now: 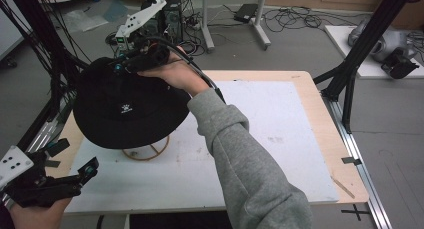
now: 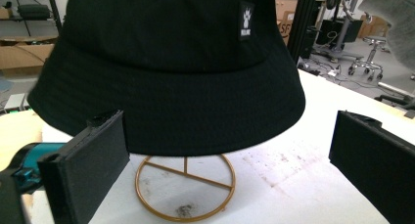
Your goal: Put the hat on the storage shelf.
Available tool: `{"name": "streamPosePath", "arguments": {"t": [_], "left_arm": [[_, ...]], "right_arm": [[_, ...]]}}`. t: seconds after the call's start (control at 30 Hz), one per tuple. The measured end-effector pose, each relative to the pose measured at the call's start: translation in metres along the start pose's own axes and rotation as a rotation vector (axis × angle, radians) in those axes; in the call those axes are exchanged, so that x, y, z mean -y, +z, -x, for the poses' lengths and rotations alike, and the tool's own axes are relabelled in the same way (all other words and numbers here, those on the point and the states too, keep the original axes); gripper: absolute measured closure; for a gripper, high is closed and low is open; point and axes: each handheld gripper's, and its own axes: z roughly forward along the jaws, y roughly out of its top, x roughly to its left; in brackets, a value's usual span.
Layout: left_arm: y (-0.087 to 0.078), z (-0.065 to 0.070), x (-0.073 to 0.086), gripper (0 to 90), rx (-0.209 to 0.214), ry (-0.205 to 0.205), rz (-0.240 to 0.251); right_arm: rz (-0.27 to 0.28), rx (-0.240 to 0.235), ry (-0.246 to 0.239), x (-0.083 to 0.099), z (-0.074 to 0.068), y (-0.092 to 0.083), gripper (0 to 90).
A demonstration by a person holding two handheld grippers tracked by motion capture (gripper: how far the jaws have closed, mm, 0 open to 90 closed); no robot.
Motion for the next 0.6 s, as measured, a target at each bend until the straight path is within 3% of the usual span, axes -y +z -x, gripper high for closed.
{"name": "streamPosePath", "arguments": {"t": [0.27, 0.6], "left_arm": [[0.001, 0.000, 0.000, 1.7, 0.001, 0.000, -0.003], [0.002, 0.001, 0.001, 1.7, 0.003, 0.000, -0.004]], "right_arm": [[-0.033, -0.017, 0.020, 0.011, 0.001, 0.010, 84.7], [-0.019, -0.017, 0.031, 0.018, 0.002, 0.009, 83.8]]}}
